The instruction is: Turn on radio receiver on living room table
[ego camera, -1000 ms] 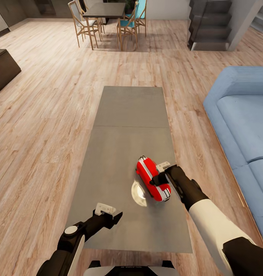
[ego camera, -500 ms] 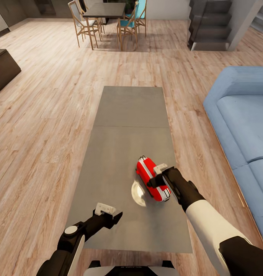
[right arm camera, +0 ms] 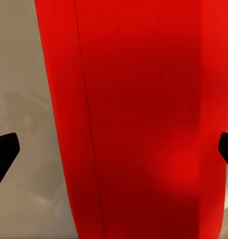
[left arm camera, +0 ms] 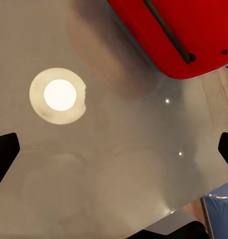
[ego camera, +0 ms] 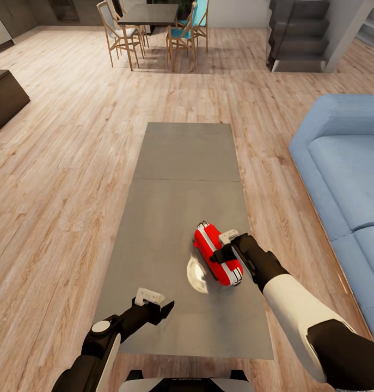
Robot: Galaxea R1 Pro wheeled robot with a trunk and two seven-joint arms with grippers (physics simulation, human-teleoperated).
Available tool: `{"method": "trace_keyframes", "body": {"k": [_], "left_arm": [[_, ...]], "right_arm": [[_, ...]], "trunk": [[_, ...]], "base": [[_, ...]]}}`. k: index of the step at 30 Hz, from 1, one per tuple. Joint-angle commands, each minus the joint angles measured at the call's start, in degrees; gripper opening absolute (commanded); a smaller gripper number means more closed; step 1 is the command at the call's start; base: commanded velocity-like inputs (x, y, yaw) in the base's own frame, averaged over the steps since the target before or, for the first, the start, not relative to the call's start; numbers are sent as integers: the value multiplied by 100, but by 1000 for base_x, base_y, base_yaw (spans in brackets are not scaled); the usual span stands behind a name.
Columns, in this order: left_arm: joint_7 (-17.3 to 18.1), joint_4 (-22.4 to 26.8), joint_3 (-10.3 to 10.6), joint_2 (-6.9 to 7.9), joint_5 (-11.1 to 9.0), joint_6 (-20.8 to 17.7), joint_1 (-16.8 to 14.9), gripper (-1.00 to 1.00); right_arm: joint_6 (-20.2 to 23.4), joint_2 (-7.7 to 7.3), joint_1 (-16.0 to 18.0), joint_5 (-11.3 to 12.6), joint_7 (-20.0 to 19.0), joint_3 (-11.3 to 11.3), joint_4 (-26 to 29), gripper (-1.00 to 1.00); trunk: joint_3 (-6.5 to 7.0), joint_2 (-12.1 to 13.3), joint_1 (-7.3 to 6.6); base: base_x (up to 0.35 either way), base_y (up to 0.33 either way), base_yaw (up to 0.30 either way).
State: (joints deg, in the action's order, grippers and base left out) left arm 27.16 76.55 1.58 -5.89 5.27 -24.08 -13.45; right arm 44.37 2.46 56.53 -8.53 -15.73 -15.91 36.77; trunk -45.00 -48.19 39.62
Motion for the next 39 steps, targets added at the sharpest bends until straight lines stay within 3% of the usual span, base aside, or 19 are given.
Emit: {"method": "trace_keyframes", "body": {"k": [1,25,26,39], "left_arm": [[0,0,0,0,0,0,0,100],[0,0,0,0,0,0,0,100],[0,0,0,0,0,0,0,100],[0,0,0,-2,0,0,0,100]], "right_arm": [[-9,0,3,0,0,0,-11,100],[-25,-8,7,0,16,9,-53,100],[-25,-8,7,0,16,9,-62,-100],[-32,-24,7,-8,17,9,-118,-100]], "trunk": [[0,0,0],[0,0,0],[0,0,0],[0,0,0]], "base": [[0,0,0],[0,0,0],[0,0,0],[0,0,0]]}}
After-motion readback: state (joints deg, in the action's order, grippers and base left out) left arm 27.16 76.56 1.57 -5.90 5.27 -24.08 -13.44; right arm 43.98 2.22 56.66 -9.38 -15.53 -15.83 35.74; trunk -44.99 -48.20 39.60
